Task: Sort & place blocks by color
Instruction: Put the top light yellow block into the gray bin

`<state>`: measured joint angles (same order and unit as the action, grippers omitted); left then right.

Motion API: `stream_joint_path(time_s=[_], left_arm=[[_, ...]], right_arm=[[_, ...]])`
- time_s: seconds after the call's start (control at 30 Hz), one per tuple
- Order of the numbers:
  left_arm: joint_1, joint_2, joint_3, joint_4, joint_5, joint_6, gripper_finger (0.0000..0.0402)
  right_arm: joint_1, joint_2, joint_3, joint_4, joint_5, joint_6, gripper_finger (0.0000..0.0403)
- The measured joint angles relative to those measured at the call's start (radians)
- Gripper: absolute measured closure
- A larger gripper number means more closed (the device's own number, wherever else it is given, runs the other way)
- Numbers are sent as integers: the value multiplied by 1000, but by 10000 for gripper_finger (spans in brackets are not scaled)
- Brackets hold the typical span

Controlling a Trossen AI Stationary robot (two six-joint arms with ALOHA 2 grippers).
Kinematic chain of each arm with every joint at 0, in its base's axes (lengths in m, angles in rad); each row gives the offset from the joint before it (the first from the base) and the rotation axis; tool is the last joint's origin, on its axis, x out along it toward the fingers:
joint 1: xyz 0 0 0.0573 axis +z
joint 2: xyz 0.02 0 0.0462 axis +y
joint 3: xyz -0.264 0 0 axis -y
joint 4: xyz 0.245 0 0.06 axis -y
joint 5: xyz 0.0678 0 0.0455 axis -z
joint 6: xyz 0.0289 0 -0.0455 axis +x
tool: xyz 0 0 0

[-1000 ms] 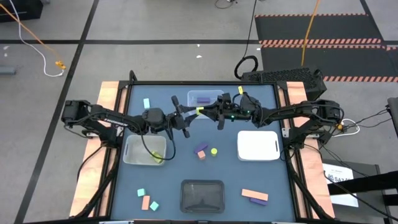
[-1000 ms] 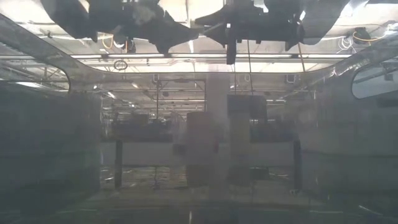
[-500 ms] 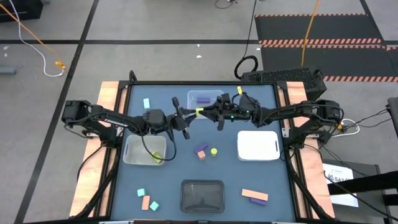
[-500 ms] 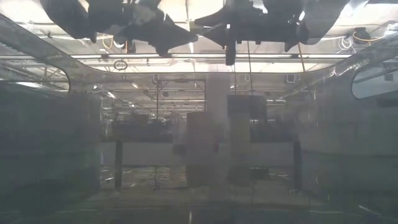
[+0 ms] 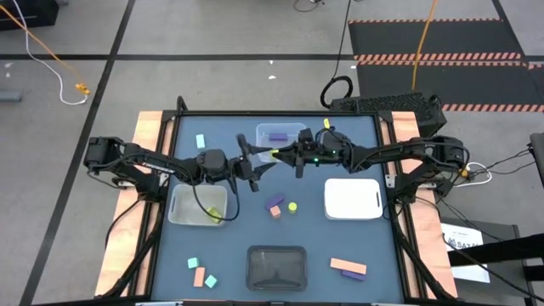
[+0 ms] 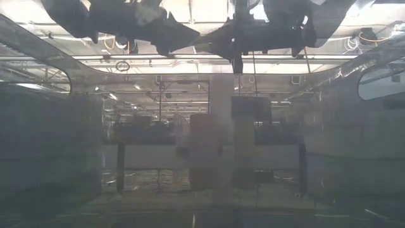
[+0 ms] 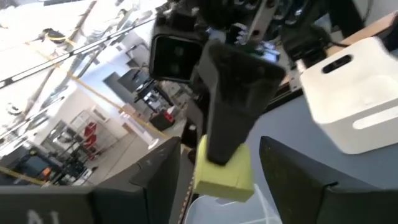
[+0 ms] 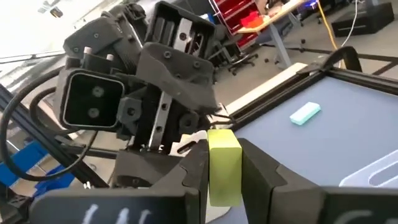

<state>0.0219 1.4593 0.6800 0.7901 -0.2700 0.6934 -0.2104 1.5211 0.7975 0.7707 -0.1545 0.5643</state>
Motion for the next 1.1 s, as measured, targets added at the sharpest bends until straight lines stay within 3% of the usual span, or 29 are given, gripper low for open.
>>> stream_joint_path(time_s=[1.1], left_arm=[[4,0,0,-28,-10,23,190]], right_arm=[[0,-1,0,45,23,19,353]])
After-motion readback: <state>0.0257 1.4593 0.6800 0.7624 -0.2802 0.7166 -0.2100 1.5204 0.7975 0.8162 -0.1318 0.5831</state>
